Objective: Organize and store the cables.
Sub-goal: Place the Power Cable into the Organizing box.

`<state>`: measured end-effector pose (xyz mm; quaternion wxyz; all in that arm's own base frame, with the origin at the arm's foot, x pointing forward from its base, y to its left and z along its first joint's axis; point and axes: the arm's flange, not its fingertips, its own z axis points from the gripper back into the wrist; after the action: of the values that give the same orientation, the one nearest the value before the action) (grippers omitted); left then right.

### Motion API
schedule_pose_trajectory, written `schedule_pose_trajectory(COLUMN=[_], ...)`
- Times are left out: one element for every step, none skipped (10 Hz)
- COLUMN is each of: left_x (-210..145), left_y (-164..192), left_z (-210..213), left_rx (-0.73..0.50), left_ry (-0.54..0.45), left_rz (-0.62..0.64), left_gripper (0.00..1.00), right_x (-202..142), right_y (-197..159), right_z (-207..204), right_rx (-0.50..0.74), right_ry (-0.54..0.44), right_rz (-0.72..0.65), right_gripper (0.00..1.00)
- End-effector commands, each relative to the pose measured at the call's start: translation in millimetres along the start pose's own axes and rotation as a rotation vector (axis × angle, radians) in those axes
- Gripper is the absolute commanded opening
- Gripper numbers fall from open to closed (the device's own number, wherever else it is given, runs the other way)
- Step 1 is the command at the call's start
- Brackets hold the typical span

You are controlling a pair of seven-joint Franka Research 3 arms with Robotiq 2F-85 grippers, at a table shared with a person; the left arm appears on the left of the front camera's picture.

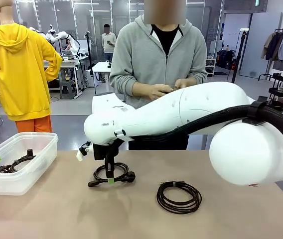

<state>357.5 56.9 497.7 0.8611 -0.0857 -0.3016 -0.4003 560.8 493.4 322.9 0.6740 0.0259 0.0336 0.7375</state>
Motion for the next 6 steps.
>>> schedule_pose_trajectory(left_x=[1.6,1.6,1.6,1.6,1.6,1.6], left_y=[-1.4,-1.4,-1.4,-1.4,-1.4,-1.4], left_z=[-0.3,-0.3,-0.3,-0.3,-0.3,-0.3], left_rx=[0.007,0.007,0.007,0.007,0.007,0.007], left_ry=[0.002,0.002,0.002,0.002,0.002,0.002], left_rz=[0.009,0.009,0.009,0.009,0.009,0.009], left_gripper=[1.00,1.00,1.00,1.00,1.00,1.00], right_x=[8.5,6.4,4.9,2.6,1.8,1.2], right_y=[-7.3,-7.2,-7.4,-8.3,-8.4,-7.6], right_z=[1.5,2.7,6.0,9.4,10.4,11.6], right_rx=[0.079,0.078,0.075,0.077,0.084,0.085], right_ry=[-0.003,-0.005,-0.009,-0.009,-0.015,-0.013], right_rz=[-0.013,-0.018,-0.021,-0.026,-0.027,-0.028], right_gripper=[0.00,0.00,0.00,0.00,0.24,0.42])
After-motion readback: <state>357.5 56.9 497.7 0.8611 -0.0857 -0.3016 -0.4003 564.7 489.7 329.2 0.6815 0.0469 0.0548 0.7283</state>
